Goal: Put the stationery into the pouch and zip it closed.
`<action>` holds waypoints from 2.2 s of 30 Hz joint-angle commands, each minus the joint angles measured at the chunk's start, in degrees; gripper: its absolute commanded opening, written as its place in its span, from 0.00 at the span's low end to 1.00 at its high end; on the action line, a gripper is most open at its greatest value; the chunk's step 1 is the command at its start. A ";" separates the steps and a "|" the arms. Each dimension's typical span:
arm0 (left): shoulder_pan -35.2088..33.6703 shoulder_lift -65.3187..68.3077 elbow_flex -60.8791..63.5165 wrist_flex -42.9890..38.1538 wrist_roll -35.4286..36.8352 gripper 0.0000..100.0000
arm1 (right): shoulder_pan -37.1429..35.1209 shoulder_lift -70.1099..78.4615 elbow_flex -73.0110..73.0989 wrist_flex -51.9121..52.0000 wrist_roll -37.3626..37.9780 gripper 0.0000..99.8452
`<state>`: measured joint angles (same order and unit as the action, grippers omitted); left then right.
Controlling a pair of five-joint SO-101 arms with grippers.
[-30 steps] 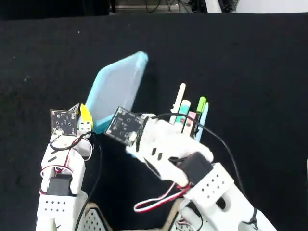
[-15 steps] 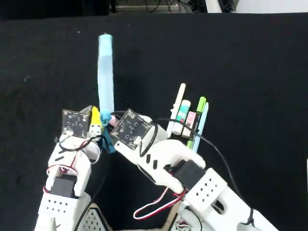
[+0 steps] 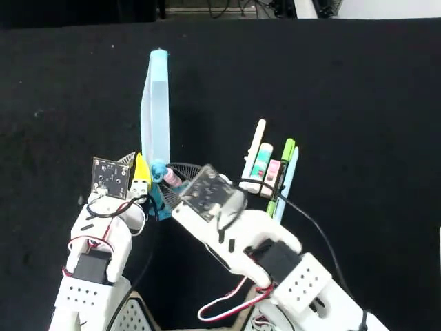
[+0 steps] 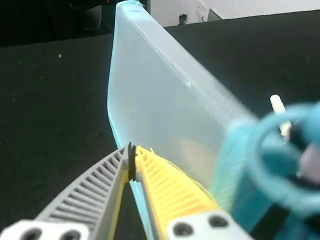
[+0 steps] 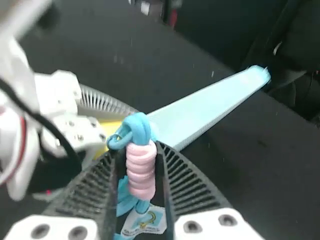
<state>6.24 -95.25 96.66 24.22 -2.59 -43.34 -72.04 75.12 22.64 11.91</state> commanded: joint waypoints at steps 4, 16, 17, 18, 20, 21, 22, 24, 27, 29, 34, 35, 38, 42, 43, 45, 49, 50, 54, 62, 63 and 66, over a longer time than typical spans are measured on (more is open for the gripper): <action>7.16 0.26 1.19 0.35 0.18 0.03 | -0.53 -8.13 1.36 -1.41 -1.49 0.01; -7.08 -0.35 0.31 -0.44 0.44 0.03 | 1.58 -9.10 10.95 -2.73 4.57 0.01; -8.40 -0.35 -0.04 -1.05 0.53 0.03 | 1.58 -9.10 11.65 -3.87 4.57 0.01; -9.45 -0.35 -0.13 -1.58 0.62 0.03 | 1.58 -9.10 12.35 -5.36 4.66 0.01; -9.80 -0.35 0.13 -2.46 0.62 0.03 | 1.49 -9.10 13.67 -7.65 4.57 0.01; -9.27 -0.35 0.22 -2.55 0.62 0.03 | 1.49 -9.10 13.93 -8.09 4.48 0.01; -8.57 -0.35 0.57 -2.55 0.62 0.03 | 1.49 -9.10 14.02 -8.18 4.48 0.01; -7.43 -0.35 0.84 -2.55 0.62 0.03 | 0.44 -9.10 14.02 -7.82 4.48 0.01; -7.43 -0.35 0.66 -2.55 0.62 0.03 | -3.25 -9.10 14.99 -7.74 4.92 0.01; -8.04 -0.35 0.48 -2.46 0.53 0.03 | -5.63 -9.10 15.25 -6.95 4.92 0.01; -11.74 -0.35 -0.48 -2.46 0.62 0.03 | -5.98 -9.10 10.07 -0.88 5.01 0.01; -12.09 -0.35 -0.48 -2.46 0.62 0.03 | -5.98 -9.10 8.31 1.49 5.01 0.01; -12.26 -0.35 -0.48 -2.46 0.62 0.03 | -5.98 -9.10 2.59 7.74 5.10 0.01; -11.91 -0.35 -0.48 -2.46 0.62 0.03 | -6.15 -9.01 -1.10 10.20 9.32 0.01; -11.82 -0.35 -0.48 -2.46 0.62 0.03 | -6.15 -9.01 -1.19 9.49 9.93 0.01; -11.74 -0.35 -0.48 -2.46 0.62 0.03 | -6.15 -7.96 -1.27 6.59 10.11 0.01; -9.36 -0.35 0.13 -2.46 0.62 0.03 | -5.80 -1.63 -2.68 0.97 10.20 0.01; -8.04 -0.35 0.22 -2.20 0.62 0.03 | -5.71 0.48 -3.74 0.70 10.37 0.01; -3.56 -0.26 1.19 -2.11 0.18 0.03 | -1.41 7.34 -10.15 0.88 10.11 0.01; -2.77 0.18 1.19 -2.11 0.18 0.03 | 6.95 11.74 -18.59 0.53 -1.49 0.01; -2.68 0.18 1.19 -2.11 0.44 0.03 | 6.95 12.26 -18.77 0.53 -3.08 0.01; 1.63 0.26 1.19 -1.85 0.53 0.03 | 4.92 15.25 -18.33 -1.58 -7.74 0.01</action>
<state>3.60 -95.34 96.66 22.81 -2.59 -37.63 -58.86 60.53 24.31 8.48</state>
